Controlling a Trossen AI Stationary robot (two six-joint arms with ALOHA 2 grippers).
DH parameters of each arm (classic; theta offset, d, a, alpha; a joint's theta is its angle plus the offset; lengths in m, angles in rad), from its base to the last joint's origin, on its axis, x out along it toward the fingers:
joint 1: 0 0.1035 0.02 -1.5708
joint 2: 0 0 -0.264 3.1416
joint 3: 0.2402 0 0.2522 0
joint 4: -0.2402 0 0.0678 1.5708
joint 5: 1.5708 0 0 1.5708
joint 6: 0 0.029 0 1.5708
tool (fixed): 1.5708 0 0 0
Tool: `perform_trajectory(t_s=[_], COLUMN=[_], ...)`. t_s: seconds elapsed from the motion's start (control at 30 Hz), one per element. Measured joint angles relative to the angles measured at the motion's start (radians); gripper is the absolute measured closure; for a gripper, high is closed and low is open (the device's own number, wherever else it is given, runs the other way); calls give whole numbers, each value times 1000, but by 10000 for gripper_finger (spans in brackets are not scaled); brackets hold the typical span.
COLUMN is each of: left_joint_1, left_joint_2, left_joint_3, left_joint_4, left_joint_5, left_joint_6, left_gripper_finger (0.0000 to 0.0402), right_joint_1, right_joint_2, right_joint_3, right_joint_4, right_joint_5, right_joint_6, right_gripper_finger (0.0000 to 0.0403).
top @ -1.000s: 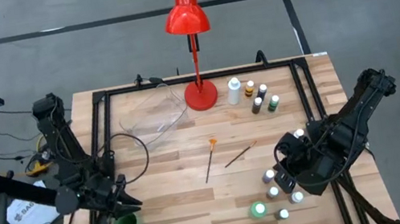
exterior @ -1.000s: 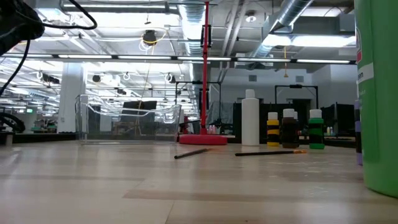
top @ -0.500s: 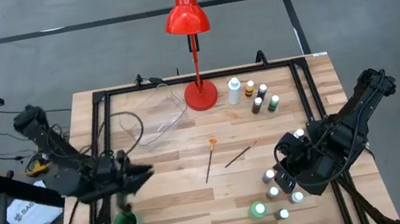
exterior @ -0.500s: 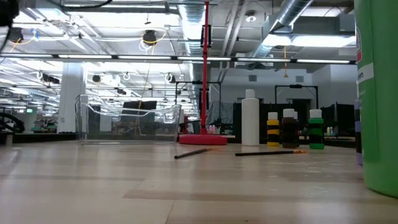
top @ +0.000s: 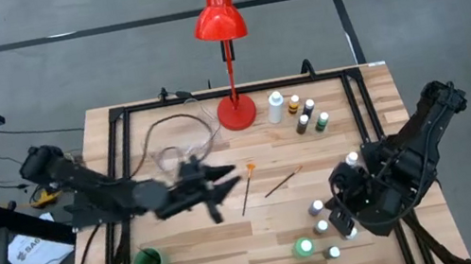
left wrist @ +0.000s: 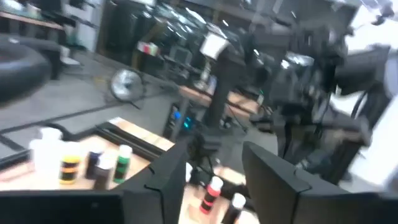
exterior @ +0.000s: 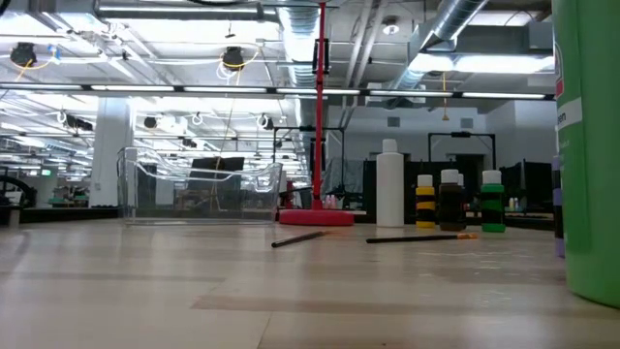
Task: Pick & Place Paint Supplies
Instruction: Put the black paintbrush into the green cup
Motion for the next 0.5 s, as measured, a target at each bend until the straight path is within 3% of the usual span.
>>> perform_trajectory(t_s=[0.1, 0.2, 0.33, 0.5], left_joint_1=[74, 138, 207, 266], left_joint_2=[96, 177, 279, 384], left_joint_3=[65, 158, 279, 379], left_joint_4=[-32, -169, -352, -403], left_joint_5=[130, 241, 331, 379], left_joint_6=[-52, -99, -138, -136], left_gripper_finger=[223, 211, 209, 210], right_joint_1=[14, 32, 52, 73], right_joint_2=[0, -2, -8, -8], right_joint_3=[0, 0, 1, 1], right_joint_4=[15, 27, 48, 48], right_joint_5=[0, 0, 1, 2], right_joint_6=[0, 0, 0, 8], right_gripper_finger=[403, 403, 403, 403])
